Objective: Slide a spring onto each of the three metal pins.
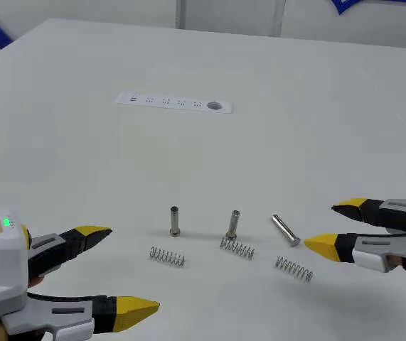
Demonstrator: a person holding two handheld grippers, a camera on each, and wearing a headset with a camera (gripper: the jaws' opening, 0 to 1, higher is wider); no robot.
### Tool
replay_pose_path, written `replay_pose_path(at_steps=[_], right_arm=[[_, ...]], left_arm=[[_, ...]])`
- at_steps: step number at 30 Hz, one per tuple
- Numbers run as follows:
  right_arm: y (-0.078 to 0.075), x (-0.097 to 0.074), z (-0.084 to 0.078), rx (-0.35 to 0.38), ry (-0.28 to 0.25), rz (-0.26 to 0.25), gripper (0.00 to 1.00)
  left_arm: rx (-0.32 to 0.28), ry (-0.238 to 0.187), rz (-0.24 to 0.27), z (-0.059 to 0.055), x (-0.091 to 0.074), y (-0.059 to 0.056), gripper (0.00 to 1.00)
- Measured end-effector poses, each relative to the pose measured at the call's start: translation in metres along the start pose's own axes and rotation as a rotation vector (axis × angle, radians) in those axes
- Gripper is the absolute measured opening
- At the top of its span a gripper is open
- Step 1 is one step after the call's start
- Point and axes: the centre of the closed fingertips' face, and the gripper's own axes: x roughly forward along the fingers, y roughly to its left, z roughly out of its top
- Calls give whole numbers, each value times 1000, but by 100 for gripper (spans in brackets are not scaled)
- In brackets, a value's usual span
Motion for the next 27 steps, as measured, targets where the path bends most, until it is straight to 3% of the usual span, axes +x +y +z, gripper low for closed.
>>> replay_pose_path(at_steps=[17,27], right_arm=[[-16,38,5,1,106,-34,33],[-18,61,-7,6,178,-26,28]], left_arm=[[5,13,4,-2,1,-3,85],[-1,21,2,-5,0,-2,84]])
